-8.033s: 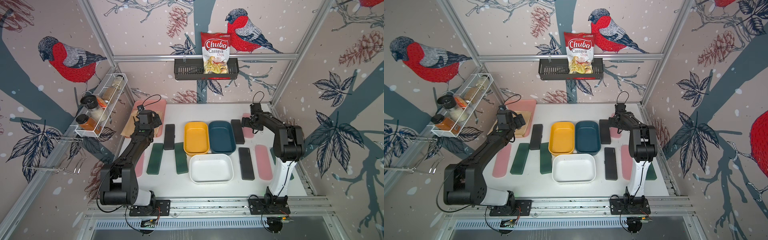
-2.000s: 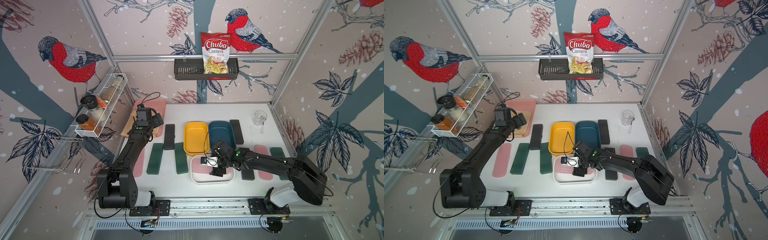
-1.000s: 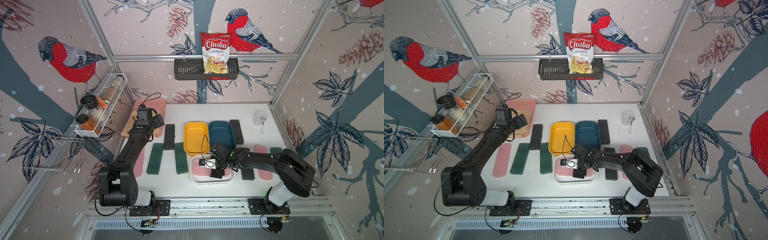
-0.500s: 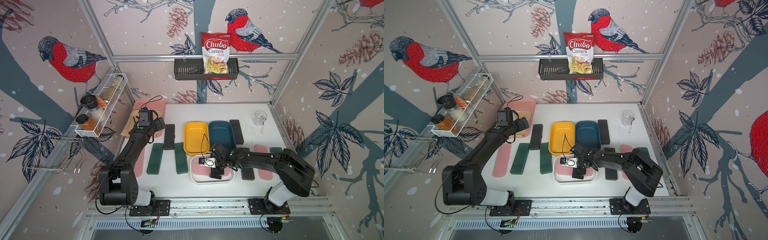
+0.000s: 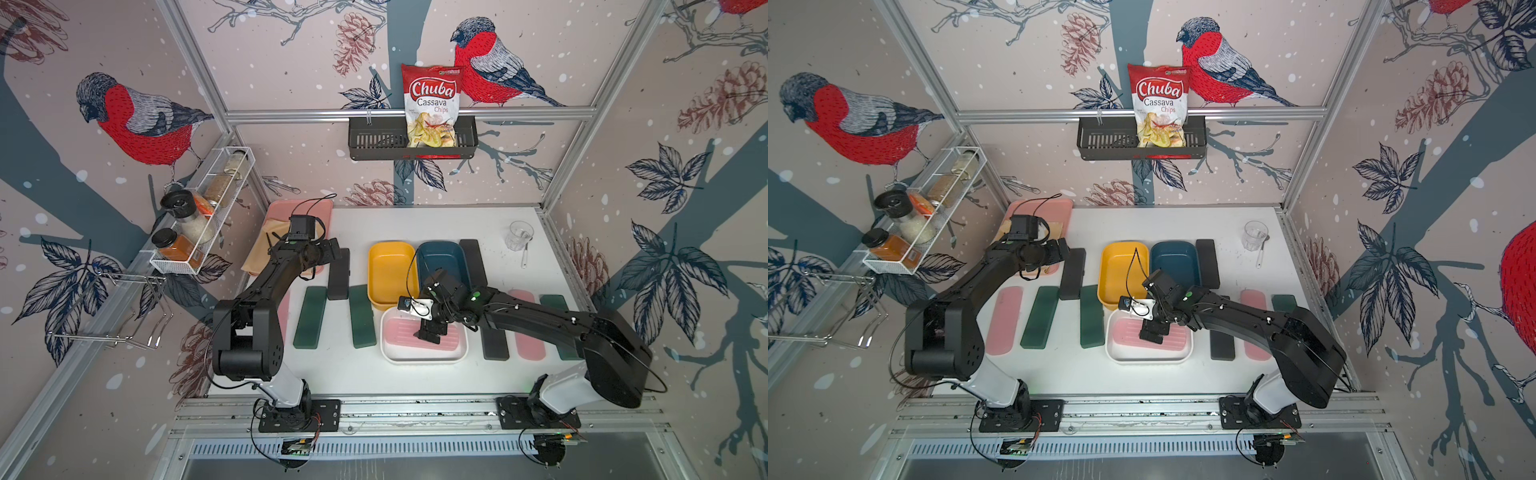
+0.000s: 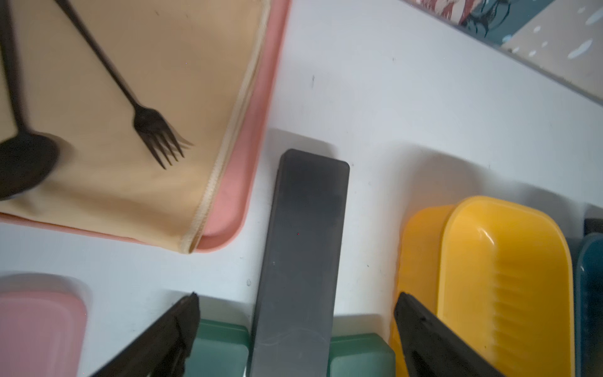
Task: Place the pencil cases by color into the storage box
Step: Place the pencil case at the storage box, then pick up the pencil case from the center of the board.
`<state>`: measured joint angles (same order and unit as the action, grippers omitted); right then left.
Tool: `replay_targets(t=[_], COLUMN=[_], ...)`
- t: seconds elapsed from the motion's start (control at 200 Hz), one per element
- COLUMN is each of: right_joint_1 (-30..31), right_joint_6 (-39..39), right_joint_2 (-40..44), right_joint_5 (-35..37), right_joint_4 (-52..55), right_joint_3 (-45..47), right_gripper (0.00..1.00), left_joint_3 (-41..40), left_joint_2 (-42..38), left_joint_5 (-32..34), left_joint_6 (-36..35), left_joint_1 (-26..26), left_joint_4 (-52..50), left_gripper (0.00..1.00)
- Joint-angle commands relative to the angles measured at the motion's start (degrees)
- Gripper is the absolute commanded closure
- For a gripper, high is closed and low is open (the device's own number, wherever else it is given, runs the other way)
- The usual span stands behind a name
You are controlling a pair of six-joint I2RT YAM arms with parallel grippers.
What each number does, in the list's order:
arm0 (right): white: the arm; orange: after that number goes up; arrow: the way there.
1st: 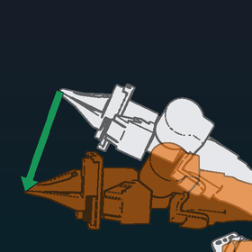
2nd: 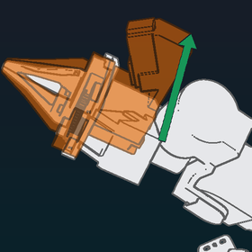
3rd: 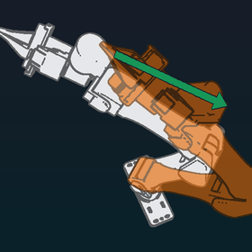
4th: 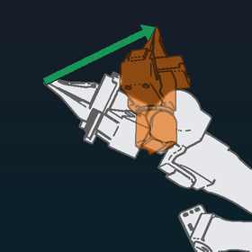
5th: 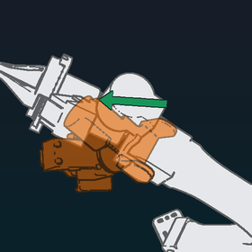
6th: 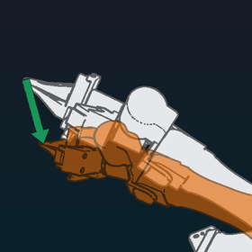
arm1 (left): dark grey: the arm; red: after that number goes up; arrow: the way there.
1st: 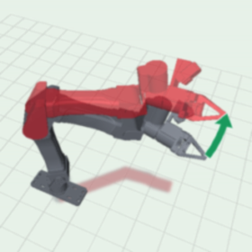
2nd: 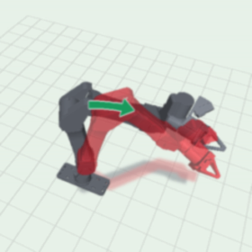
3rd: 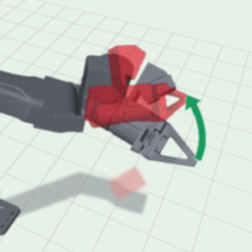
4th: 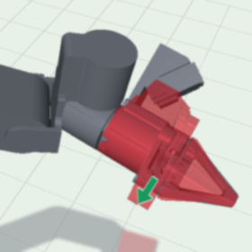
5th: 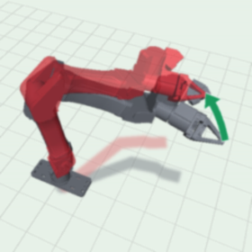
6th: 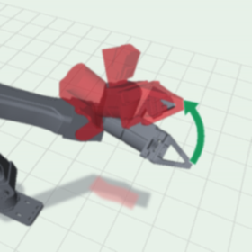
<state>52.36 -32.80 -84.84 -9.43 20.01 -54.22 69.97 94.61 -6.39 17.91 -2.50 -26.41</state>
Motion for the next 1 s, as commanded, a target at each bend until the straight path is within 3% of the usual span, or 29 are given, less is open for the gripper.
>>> replay_targets(t=[0.0,0.385,0.991], right_joint_1=[-0.91,-2.69,-3.4], right_joint_6=[2.89,8.47,10.99], right_joint_2=[1.61,6.37,6.0], right_joint_5=[0.11,1.47,2.99], right_joint_4=[0.29,-3.12,-5.24], right_joint_3=[-0.88,1.04,2.62], right_gripper=[0.0,0.0,0.0], left_joint_3=[2.1,4.29,10.27], left_joint_2=[2.68,9.31,18.29], left_joint_5=[-1.28,-0.41,1.77], left_joint_6=[-2.79,-3.83,-5.45], left_joint_1=[-1.07,-2.86,-4.33], left_joint_4=[-5.93,-7.74,-7.51], left_gripper=[0.03,0.03,0.03])
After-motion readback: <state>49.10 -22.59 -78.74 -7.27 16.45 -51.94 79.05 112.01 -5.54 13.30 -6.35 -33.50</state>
